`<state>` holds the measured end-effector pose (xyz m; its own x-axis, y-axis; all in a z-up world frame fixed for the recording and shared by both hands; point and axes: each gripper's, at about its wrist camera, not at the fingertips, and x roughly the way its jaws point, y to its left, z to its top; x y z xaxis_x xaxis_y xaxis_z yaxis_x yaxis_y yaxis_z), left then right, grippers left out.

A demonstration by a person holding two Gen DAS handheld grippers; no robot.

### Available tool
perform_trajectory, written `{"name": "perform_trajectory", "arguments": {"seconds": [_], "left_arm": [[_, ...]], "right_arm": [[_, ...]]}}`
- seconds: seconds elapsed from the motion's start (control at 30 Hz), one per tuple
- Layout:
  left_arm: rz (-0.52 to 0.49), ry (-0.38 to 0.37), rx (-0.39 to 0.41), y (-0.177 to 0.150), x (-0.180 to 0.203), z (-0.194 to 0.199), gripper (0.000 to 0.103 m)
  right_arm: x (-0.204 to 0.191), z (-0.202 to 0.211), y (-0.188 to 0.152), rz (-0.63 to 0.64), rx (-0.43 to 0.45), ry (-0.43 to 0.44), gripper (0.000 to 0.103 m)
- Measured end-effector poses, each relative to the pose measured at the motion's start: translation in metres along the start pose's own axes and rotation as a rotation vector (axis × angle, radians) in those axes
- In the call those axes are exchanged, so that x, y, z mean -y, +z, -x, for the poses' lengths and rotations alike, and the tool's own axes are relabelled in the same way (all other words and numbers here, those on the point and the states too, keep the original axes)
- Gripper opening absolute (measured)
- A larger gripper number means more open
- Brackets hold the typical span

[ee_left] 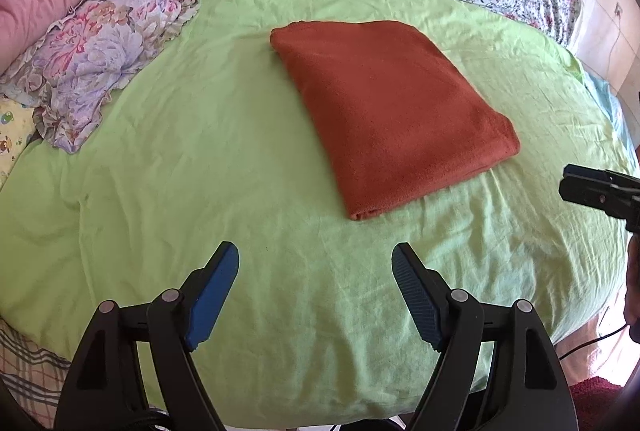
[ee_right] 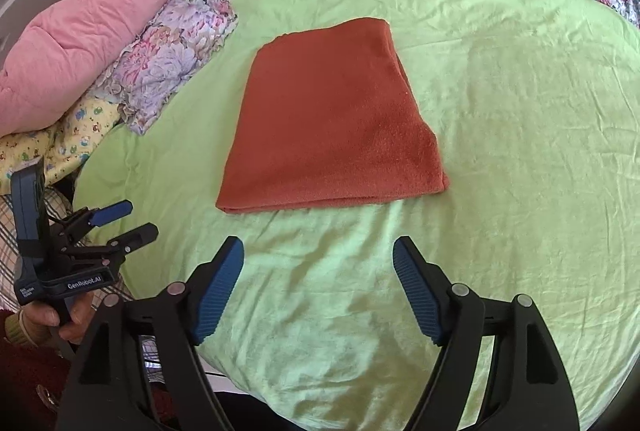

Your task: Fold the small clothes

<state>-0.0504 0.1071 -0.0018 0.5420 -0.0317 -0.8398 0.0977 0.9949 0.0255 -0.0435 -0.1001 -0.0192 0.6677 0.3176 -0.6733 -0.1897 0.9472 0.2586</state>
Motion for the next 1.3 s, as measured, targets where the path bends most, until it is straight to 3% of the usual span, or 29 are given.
{"name": "perform_trajectory", "arguments": {"seconds": [0.27, 0.6, 1.3], "left_arm": [[0.02, 0.031, 0.001, 0.024, 0.005, -0.012, 0.083], [0.038, 0.037, -0.002, 0.064, 0.007, -0.031, 0.088], [0.075, 0.115, -0.063, 0.095, 0.011, -0.065, 0.089]], "right_arm": [[0.006, -0.006, 0.013, 0.033, 0.005, -0.019, 0.086], [0.01, -0.016, 0.048, 0.065, 0.009, -0.013, 0.086], [0.037, -0.056, 0.102, 0.069, -0.048, 0.021, 0.086]]}}
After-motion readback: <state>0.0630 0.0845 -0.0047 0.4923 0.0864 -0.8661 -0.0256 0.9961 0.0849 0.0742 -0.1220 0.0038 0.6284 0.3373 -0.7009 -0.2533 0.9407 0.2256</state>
